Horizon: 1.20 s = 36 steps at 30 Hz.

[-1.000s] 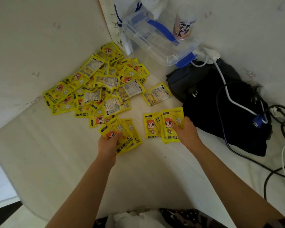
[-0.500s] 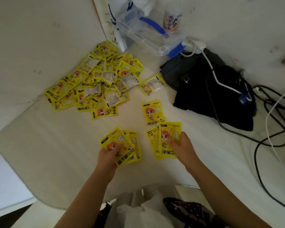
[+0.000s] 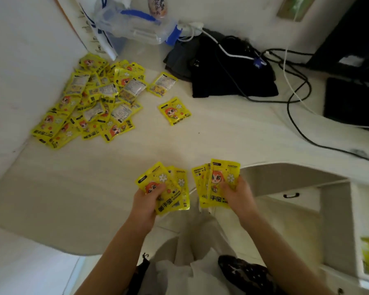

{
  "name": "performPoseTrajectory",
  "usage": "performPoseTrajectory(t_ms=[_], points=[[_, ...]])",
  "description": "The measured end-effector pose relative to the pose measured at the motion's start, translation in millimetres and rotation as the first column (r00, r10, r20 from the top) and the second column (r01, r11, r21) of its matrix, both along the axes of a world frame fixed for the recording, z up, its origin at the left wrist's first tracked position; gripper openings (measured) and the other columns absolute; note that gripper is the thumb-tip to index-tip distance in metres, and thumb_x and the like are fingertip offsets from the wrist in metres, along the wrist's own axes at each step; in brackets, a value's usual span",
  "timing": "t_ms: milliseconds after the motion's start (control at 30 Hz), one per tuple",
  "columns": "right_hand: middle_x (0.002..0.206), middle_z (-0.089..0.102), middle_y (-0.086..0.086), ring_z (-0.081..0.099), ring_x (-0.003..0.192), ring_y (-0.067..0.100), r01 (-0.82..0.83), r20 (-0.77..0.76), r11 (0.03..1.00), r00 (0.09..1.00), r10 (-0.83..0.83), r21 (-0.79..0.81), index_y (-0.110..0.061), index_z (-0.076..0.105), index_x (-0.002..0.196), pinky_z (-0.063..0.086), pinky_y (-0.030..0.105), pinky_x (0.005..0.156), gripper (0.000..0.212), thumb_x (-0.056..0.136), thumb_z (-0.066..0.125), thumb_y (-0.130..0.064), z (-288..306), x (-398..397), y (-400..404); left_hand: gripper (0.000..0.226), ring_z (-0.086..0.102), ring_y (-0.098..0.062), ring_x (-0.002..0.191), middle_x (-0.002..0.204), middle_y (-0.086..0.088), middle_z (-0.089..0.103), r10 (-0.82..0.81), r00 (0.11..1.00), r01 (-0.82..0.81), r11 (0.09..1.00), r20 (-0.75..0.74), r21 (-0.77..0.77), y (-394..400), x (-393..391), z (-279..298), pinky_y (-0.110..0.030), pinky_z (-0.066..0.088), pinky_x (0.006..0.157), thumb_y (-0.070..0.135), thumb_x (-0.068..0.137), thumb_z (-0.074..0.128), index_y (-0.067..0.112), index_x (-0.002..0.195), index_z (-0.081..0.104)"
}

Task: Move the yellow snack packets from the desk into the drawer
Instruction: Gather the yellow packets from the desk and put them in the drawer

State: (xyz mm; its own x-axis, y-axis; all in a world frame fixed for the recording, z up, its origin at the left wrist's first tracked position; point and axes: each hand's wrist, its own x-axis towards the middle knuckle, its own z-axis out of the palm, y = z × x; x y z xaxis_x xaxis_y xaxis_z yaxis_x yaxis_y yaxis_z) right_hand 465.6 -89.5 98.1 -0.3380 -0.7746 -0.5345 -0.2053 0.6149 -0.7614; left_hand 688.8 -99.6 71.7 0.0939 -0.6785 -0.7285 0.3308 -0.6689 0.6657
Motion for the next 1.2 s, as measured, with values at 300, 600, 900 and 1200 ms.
performPoseTrajectory(t_ms=[300, 600, 900, 1200], points=[[0.100, 0.071, 0.002, 0.069, 0.086, 0.015, 0.330, 0.052, 0.944, 0.943, -0.330, 0.006, -0.015, 0.060, 0.109, 0.054, 0.026, 0.064, 0.017, 0.093, 0.057, -0.017, 3.4, -44.4, 113.7, 0.029, 0.068, -0.035, 0.099, 0.109, -0.016, 0.071, -0.300, 0.952, 0.300, 0.954, 0.051, 0.006, 40.0, -50.8, 5.7, -0.065, 0.051, 0.083, 0.009, 0.084, 0.068, 0.009, 0.114, 0.066], [0.104, 0.070, 0.005, 0.067, 0.082, 0.012, 0.625, 0.131, 0.780, 0.773, -0.621, 0.011, -0.011, 0.058, 0.115, 0.050, 0.021, 0.058, 0.022, 0.093, 0.059, -0.017, -1.8, -109.7, 238.4, 0.017, 0.067, -0.032, 0.097, 0.107, -0.015, 0.070, -0.520, 0.851, 0.522, 0.852, 0.072, -0.028, 109.1, -145.5, 3.8, -0.058, 0.051, 0.088, 0.008, 0.085, 0.068, 0.013, 0.101, 0.067], [0.109, 0.066, 0.009, 0.066, 0.092, 0.023, 0.745, 0.109, 0.667, 0.661, -0.742, 0.023, -0.009, 0.053, 0.117, 0.052, 0.029, 0.064, 0.026, 0.093, 0.059, -0.016, -2.9, -196.8, 390.5, 0.010, 0.069, -0.030, 0.090, 0.098, -0.012, 0.072, -0.660, 0.748, 0.661, 0.750, 0.075, 0.013, 240.8, -261.8, -5.5, -0.053, 0.054, 0.083, 0.007, 0.085, 0.068, 0.014, 0.091, 0.068], [0.112, 0.065, 0.008, 0.064, 0.101, 0.024, 0.852, 0.084, 0.523, 0.518, -0.851, 0.040, -0.013, 0.053, 0.114, 0.054, 0.038, 0.084, 0.023, 0.093, 0.059, -0.021, -0.5, -268.4, 488.1, 0.014, 0.069, -0.023, 0.085, 0.097, -0.009, 0.072, -0.789, 0.614, 0.789, 0.615, 0.031, 0.012, 318.4, -364.3, 3.8, -0.040, 0.057, 0.074, 0.007, 0.086, 0.067, 0.014, 0.098, 0.065]])
